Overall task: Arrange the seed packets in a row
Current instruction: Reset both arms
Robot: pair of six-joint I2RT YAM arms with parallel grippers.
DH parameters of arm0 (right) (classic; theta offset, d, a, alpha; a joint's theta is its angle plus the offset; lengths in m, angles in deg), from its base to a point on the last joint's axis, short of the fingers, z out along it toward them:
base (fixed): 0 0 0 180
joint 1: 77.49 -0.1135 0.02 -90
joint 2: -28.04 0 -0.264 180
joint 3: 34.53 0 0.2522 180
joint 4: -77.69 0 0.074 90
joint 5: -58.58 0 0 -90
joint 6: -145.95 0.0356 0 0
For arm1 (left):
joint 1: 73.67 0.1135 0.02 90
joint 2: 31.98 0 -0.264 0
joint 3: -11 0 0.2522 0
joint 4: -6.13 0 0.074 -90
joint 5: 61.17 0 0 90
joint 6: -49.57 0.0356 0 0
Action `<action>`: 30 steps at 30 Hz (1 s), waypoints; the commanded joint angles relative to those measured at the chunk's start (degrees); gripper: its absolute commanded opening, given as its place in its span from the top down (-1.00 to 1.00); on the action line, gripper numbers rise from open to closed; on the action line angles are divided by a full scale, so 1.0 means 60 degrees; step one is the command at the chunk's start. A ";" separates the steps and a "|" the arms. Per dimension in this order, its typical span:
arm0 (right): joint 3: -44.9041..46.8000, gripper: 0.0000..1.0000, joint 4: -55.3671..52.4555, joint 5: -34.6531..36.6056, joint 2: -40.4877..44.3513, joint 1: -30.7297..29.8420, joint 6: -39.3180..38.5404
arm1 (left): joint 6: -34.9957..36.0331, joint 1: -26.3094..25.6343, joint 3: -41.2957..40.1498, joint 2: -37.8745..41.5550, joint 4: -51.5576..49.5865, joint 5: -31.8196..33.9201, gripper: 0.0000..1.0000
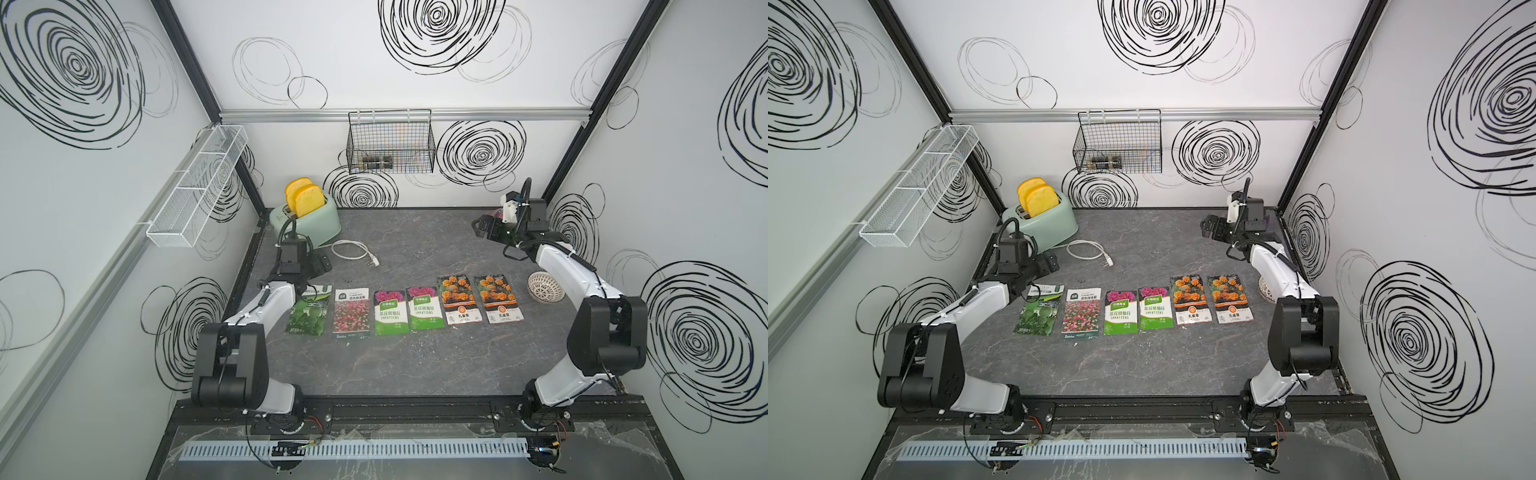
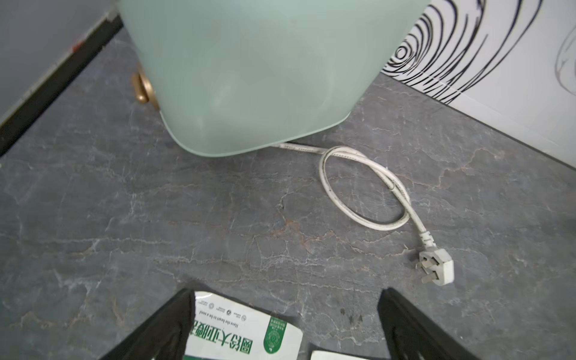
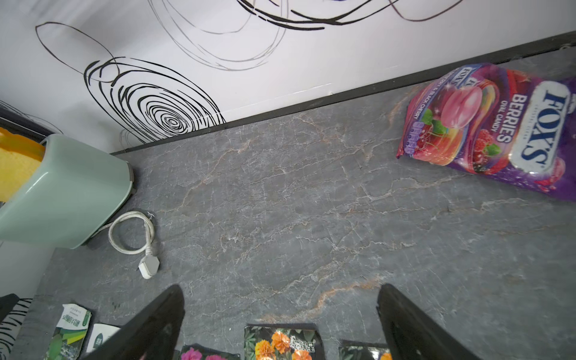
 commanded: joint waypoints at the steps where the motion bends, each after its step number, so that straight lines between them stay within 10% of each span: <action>1: 0.0815 -0.96 0.1785 0.0265 0.0662 0.0177 -0.0632 | 0.1892 -0.0306 -0.1065 0.0263 0.2558 0.1597 -0.93; 9: 0.4249 -0.96 0.4519 0.1039 0.1545 0.0738 -0.1274 | 0.3053 -0.0654 -0.3770 0.0454 0.7376 0.0971 -0.92; 20: 0.7979 -0.96 0.8976 0.1772 0.2055 0.0748 -0.2326 | 0.3147 -0.0237 -0.4060 0.0243 0.8461 -0.0481 -0.92; 30: 0.9374 -0.96 1.1693 0.1823 0.1542 0.0583 -0.2398 | 0.3052 -0.0530 -0.5132 0.0218 1.0429 0.0636 -0.92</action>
